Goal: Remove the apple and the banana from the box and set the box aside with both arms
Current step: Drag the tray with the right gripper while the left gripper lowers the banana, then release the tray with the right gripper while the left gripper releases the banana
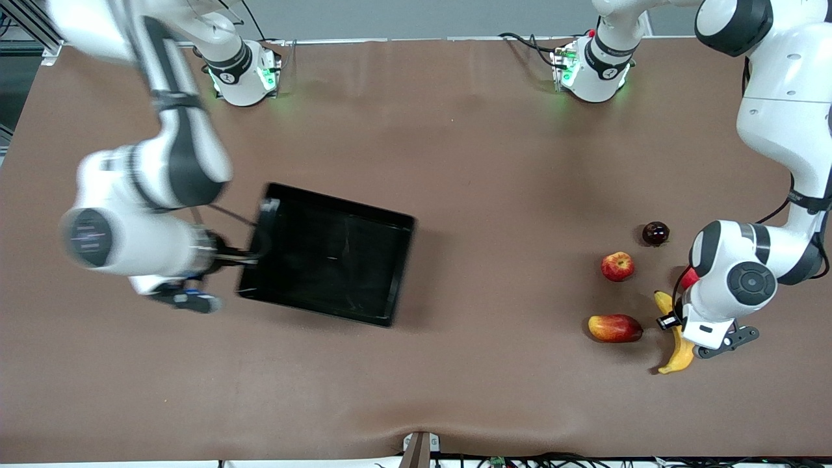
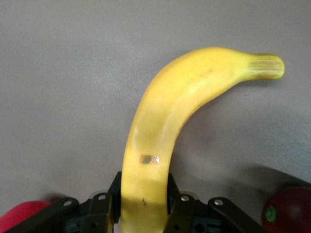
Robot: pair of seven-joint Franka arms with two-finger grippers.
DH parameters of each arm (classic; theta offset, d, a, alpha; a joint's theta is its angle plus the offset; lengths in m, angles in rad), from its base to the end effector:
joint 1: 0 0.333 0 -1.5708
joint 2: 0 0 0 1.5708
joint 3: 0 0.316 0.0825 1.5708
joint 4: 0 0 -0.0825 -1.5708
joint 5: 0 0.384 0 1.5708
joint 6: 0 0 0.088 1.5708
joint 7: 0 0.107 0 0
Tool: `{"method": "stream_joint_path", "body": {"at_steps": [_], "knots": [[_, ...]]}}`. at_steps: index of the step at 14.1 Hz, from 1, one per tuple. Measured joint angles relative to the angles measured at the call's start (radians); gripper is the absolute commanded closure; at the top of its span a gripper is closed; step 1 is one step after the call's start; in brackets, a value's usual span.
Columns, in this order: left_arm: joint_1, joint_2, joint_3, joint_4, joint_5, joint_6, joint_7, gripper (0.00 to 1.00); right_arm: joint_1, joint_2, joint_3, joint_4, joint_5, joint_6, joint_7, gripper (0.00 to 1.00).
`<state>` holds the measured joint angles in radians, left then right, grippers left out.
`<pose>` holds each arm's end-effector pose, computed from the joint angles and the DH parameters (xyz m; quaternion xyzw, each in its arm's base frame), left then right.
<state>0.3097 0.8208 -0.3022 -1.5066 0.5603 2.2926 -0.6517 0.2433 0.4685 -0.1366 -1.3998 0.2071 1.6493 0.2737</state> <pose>0.7116 0.0526 0.1942 -0.9769 -0.1885 -0.0412 0.0922 0.6625 0.1071 0.4236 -0.9870 0.0978 0.1181 0.0489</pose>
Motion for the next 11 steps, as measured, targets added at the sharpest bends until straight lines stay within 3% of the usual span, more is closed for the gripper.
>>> {"method": "stream_joint_path", "body": {"at_steps": [5, 7, 11], "knots": [[0.002, -0.031, -0.011, 0.026, 0.005, -0.028, -0.001, 0.00, -0.234, -0.008, -0.002, -0.036, -0.008, -0.037, -0.351, 1.00], [0.001, -0.077, -0.055, 0.037, 0.005, -0.111, -0.001, 0.00, -0.333, -0.005, -0.003, -0.070, -0.039, -0.019, -0.490, 1.00], [-0.006, -0.227, -0.159, 0.043, 0.005, -0.296, 0.005, 0.00, -0.485, 0.024, -0.001, -0.192, -0.050, 0.153, -0.735, 1.00]]}}
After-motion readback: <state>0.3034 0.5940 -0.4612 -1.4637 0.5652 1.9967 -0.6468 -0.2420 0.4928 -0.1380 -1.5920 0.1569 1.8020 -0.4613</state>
